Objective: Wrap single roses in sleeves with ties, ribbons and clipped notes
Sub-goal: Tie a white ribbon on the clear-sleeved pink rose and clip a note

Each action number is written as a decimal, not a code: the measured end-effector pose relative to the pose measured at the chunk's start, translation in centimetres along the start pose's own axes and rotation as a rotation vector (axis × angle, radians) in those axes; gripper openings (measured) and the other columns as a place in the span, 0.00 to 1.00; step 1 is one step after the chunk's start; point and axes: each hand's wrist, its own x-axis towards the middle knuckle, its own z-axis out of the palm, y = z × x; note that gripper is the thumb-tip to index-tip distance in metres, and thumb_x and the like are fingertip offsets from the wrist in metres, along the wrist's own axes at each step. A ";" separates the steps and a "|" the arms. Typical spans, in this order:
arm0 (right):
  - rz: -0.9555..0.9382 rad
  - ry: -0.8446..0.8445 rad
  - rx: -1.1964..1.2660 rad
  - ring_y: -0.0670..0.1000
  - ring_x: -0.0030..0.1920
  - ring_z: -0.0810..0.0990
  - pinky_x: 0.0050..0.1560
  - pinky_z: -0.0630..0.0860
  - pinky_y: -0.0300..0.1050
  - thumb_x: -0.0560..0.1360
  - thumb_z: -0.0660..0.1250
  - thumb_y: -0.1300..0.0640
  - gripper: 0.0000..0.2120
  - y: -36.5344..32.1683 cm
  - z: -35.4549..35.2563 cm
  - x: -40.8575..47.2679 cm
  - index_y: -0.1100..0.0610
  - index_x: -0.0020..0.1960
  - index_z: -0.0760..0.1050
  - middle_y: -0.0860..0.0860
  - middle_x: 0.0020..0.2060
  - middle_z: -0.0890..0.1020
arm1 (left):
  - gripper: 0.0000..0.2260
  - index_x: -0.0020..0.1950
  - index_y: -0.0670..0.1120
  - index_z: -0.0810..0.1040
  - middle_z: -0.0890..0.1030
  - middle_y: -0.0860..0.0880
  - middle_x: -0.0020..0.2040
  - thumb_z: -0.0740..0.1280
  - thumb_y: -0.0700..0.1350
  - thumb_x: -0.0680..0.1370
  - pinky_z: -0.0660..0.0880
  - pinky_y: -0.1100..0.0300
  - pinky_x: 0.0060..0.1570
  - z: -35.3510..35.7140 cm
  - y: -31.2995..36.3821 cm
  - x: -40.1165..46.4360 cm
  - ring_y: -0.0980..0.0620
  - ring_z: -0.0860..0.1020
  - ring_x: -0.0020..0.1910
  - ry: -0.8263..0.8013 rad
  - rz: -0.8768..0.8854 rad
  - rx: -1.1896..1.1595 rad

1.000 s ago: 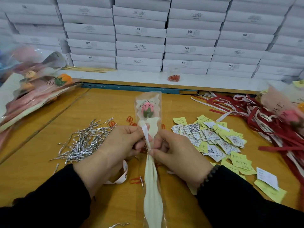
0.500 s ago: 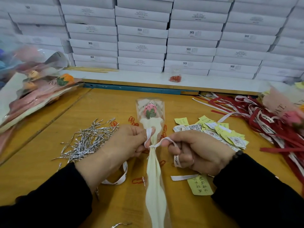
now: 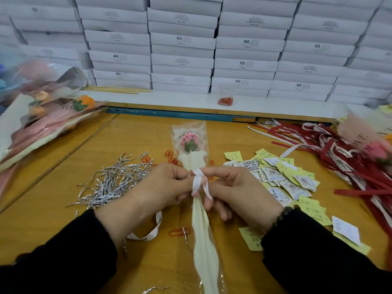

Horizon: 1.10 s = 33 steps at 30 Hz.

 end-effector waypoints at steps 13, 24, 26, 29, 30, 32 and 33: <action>-0.143 -0.003 -0.209 0.46 0.17 0.69 0.21 0.65 0.32 0.74 0.62 0.70 0.12 0.0 0.2 -0.1 0.54 0.45 0.76 0.51 0.25 0.79 | 0.17 0.26 0.47 0.74 0.65 0.53 0.21 0.65 0.42 0.77 0.56 0.70 0.19 -0.2 0.4 -0.5 0.58 0.58 0.19 -0.148 -0.141 -0.039; -0.047 -0.023 -0.347 0.47 0.20 0.72 0.24 0.69 0.37 0.76 0.65 0.62 0.06 -0.2 -0.8 0.1 0.56 0.41 0.72 0.54 0.28 0.79 | 0.11 0.35 0.41 0.75 0.70 0.53 0.22 0.62 0.34 0.76 0.59 0.70 0.21 -0.2 0.9 -0.6 0.58 0.63 0.20 -0.059 -0.119 0.080; -0.024 0.012 -0.419 0.43 0.21 0.70 0.27 0.71 0.38 0.74 0.68 0.59 0.06 -0.3 -1.0 0.2 0.55 0.40 0.73 0.43 0.25 0.77 | 0.10 0.35 0.40 0.75 0.69 0.54 0.20 0.63 0.35 0.77 0.60 0.70 0.22 -0.3 0.9 -0.6 0.59 0.64 0.19 -0.030 -0.117 0.119; 0.016 0.030 -0.452 0.40 0.20 0.69 0.27 0.70 0.35 0.73 0.70 0.58 0.07 -0.5 -1.4 0.3 0.52 0.38 0.74 0.38 0.19 0.73 | 0.08 0.37 0.39 0.78 0.70 0.49 0.20 0.65 0.37 0.76 0.61 0.69 0.21 -0.4 0.9 -0.4 0.58 0.65 0.18 0.039 -0.125 0.126; 0.027 0.031 -0.453 0.40 0.20 0.69 0.27 0.70 0.35 0.72 0.70 0.58 0.07 -0.6 -1.4 0.3 0.52 0.37 0.74 0.39 0.19 0.73 | 0.07 0.39 0.36 0.78 0.71 0.47 0.21 0.66 0.37 0.76 0.61 0.68 0.20 -0.4 0.9 -0.4 0.57 0.66 0.17 0.064 -0.128 0.105; 0.048 0.030 -0.458 0.39 0.20 0.70 0.26 0.69 0.33 0.72 0.70 0.59 0.08 -0.8 -1.6 0.3 0.52 0.36 0.74 0.39 0.18 0.74 | 0.07 0.42 0.33 0.78 0.75 0.47 0.22 0.66 0.36 0.75 0.63 0.68 0.18 -0.3 1.0 -0.5 0.56 0.71 0.17 0.095 -0.124 0.067; 0.055 0.027 -0.458 0.39 0.20 0.71 0.25 0.69 0.32 0.72 0.70 0.60 0.08 -0.8 -1.7 0.3 0.52 0.36 0.74 0.40 0.19 0.74 | 0.06 0.42 0.32 0.78 0.76 0.48 0.22 0.66 0.36 0.76 0.65 0.68 0.18 -0.2 1.1 -0.5 0.55 0.73 0.18 0.107 -0.119 0.055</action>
